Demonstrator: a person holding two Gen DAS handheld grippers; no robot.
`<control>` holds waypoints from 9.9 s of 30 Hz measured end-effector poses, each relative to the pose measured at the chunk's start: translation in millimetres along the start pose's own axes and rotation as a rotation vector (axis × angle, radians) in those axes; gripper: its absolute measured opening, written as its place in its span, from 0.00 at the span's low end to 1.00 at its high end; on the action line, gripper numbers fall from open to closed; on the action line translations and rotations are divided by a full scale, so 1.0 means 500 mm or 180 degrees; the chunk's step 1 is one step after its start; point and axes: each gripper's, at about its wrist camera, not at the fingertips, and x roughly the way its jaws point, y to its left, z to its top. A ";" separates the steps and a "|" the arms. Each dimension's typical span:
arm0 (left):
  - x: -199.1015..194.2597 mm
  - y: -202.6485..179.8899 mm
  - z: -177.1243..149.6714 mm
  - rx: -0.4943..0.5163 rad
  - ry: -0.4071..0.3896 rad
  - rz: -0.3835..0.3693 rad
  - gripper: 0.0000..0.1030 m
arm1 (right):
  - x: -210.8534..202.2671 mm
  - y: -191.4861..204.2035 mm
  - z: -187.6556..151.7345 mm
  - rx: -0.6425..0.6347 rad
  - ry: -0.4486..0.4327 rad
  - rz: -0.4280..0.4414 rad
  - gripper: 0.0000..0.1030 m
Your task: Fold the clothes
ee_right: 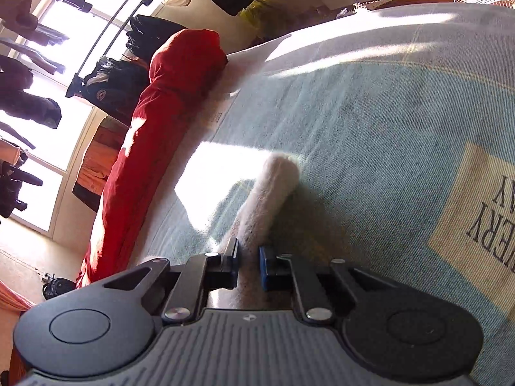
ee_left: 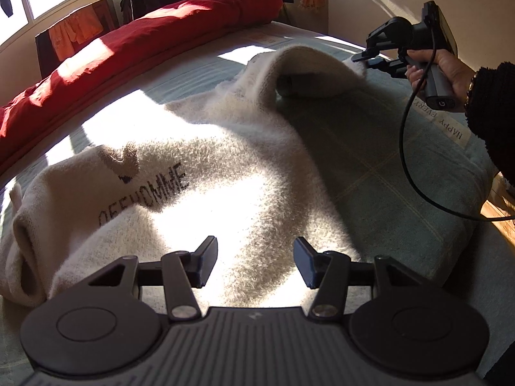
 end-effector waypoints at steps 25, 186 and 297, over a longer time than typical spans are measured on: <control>-0.006 -0.014 0.006 0.0029 -0.0053 0.0039 0.59 | -0.049 -0.028 0.065 -0.0333 0.0187 -0.0162 0.49; -0.201 0.108 -0.229 0.1935 -0.0533 0.2195 0.06 | -0.385 0.477 -0.541 -0.5515 0.1447 0.0592 0.07; -0.138 0.241 -0.304 -0.0939 0.0194 -0.0013 0.61 | -0.229 0.164 -0.597 -0.3604 0.1713 0.0059 1.00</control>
